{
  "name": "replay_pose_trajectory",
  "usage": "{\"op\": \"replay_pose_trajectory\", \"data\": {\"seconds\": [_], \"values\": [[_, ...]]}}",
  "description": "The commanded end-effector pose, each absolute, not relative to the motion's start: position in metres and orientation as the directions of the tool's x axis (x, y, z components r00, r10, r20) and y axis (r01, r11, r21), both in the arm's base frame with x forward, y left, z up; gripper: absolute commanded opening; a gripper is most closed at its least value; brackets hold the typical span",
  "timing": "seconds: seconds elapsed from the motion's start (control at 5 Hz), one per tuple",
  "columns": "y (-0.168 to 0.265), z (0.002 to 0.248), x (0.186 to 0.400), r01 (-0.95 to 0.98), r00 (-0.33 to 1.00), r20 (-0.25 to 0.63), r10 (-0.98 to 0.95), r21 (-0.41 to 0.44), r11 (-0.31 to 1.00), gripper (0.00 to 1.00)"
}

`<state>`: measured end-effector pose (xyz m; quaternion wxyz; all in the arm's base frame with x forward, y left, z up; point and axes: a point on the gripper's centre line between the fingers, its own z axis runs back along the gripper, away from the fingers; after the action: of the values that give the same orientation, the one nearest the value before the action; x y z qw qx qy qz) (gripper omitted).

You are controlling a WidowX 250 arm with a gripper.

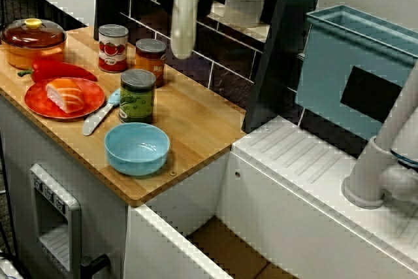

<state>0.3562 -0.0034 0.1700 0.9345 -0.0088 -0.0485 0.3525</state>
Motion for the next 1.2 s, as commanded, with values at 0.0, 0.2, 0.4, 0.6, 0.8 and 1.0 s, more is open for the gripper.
{"op": "replay_pose_trajectory", "data": {"seconds": [0.0, 0.2, 0.4, 0.6, 0.8, 1.0], "values": [[-0.016, 0.168, 0.378, -0.656, 0.744, 0.109, 0.659, -0.063, 0.752, 0.00], [-0.021, 0.160, 0.381, -0.651, 0.751, 0.105, 0.652, -0.050, 0.758, 0.00], [-0.027, 0.154, 0.374, -0.637, 0.763, 0.113, 0.637, -0.043, 0.770, 0.00], [-0.029, 0.154, 0.363, -0.624, 0.773, 0.112, 0.624, -0.044, 0.780, 0.00], [-0.030, 0.157, 0.355, -0.617, 0.778, 0.112, 0.618, -0.048, 0.786, 0.00], [-0.027, 0.160, 0.348, -0.617, 0.777, 0.110, 0.619, -0.060, 0.785, 0.00]]}}
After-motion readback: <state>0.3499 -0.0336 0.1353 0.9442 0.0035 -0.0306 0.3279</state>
